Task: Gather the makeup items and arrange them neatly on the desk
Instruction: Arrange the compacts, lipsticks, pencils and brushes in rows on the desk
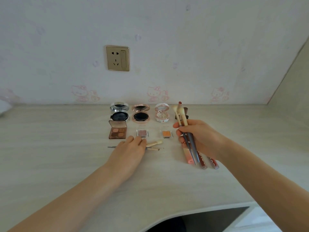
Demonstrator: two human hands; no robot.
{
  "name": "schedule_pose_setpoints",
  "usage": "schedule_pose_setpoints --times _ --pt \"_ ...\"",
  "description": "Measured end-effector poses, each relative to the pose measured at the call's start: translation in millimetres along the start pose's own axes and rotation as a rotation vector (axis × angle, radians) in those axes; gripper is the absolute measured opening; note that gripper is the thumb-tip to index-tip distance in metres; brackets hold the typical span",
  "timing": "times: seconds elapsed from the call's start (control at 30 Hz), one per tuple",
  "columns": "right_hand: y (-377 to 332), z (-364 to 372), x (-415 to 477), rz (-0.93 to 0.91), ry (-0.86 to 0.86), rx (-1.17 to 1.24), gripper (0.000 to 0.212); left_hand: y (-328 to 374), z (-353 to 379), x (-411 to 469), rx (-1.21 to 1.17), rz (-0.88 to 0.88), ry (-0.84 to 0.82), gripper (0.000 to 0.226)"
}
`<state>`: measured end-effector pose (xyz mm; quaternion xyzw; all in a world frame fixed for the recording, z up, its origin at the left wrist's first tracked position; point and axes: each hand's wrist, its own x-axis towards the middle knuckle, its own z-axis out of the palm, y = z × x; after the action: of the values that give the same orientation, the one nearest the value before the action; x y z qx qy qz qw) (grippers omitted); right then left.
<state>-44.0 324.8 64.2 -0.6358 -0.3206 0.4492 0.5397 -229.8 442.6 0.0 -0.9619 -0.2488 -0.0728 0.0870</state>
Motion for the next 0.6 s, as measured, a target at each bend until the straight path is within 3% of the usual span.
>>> schedule_pose_setpoints --times 0.2,0.43,0.6 --pt "2.6 1.8 5.2 0.013 0.002 0.01 0.02 19.3 -2.8 3.8 -0.023 -0.13 -0.042 0.059" --pt "1.5 6.4 7.1 0.02 -0.017 0.006 0.02 33.7 0.3 8.4 -0.104 -0.218 -0.019 0.035" --pt "2.5 10.5 8.7 0.014 -0.028 0.024 0.02 18.2 2.6 1.6 -0.129 -0.126 -0.035 0.053"
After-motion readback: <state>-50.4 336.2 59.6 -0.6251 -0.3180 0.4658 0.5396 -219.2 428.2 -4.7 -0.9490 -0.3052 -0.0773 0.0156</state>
